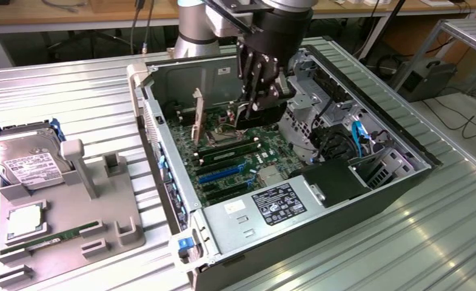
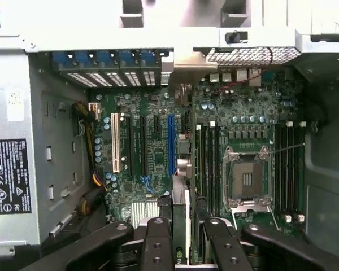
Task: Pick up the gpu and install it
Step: 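Insert the gpu into the slot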
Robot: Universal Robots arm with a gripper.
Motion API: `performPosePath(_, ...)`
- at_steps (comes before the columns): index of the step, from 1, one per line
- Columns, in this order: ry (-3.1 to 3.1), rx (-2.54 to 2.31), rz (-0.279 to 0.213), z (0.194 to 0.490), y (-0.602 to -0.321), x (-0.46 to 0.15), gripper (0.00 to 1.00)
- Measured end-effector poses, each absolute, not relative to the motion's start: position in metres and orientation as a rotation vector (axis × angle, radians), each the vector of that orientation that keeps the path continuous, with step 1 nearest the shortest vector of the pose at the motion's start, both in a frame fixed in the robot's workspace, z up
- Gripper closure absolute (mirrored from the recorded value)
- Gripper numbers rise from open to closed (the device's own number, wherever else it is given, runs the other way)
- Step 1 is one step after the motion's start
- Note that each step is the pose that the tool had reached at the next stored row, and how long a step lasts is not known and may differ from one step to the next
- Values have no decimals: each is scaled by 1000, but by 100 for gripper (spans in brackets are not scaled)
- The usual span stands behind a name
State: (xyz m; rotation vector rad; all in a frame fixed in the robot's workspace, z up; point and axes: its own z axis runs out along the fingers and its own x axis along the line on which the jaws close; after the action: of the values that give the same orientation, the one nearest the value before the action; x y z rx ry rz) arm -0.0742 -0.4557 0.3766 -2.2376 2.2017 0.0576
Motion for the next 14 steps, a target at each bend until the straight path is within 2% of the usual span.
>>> performPosePath(14,2181,-2256,58,339,-459,-95,74)
